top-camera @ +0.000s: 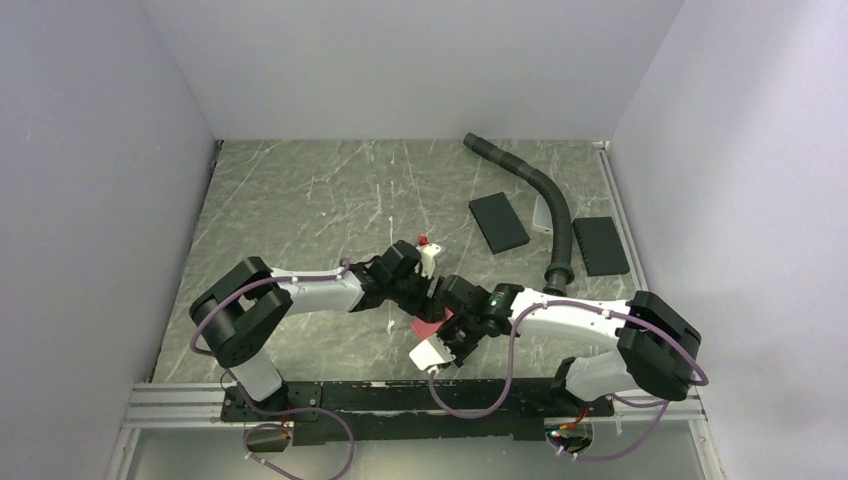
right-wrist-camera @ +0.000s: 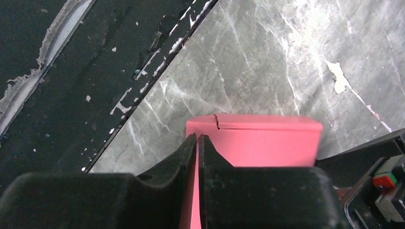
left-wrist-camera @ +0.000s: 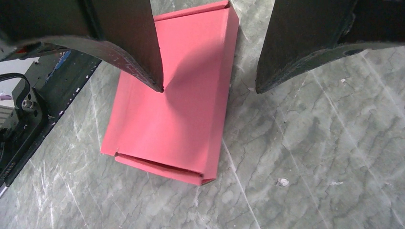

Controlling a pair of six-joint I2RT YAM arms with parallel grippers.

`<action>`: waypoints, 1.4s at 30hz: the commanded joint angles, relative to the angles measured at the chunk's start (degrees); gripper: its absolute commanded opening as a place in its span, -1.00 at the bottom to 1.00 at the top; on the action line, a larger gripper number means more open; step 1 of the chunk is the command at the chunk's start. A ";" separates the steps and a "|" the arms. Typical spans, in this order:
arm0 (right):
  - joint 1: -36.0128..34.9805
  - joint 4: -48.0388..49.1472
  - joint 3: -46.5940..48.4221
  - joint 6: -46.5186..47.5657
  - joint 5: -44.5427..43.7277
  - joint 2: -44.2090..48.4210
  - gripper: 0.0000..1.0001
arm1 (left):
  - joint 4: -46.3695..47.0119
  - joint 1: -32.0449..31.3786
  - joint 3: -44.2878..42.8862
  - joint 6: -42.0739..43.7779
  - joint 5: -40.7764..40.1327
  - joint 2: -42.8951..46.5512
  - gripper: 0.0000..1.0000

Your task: Fold the paper box

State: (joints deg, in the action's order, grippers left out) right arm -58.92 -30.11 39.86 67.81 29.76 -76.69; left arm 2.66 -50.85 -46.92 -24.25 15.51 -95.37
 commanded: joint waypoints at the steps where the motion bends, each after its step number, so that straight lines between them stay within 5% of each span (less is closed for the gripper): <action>1: -1.11 1.96 -0.15 -1.53 -2.47 -1.37 -0.80 | -6.75 -0.15 1.56 0.96 1.87 -3.69 0.54; 25: -3.49 3.03 2.81 -6.16 -5.07 -4.08 -0.82 | -5.94 1.10 2.91 0.81 5.00 -7.49 0.42; 35: -3.40 -10.68 6.26 1.33 9.87 1.78 -0.81 | -5.29 1.23 3.38 0.35 5.95 -10.24 0.27; 42: -2.08 -5.59 6.41 -4.63 4.87 2.00 -0.83 | -5.63 1.24 3.28 0.26 5.94 -10.62 0.23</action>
State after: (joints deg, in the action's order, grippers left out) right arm -61.82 -38.26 45.50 66.24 35.86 -75.46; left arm 9.85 -48.93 -47.40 -25.17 24.43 -100.55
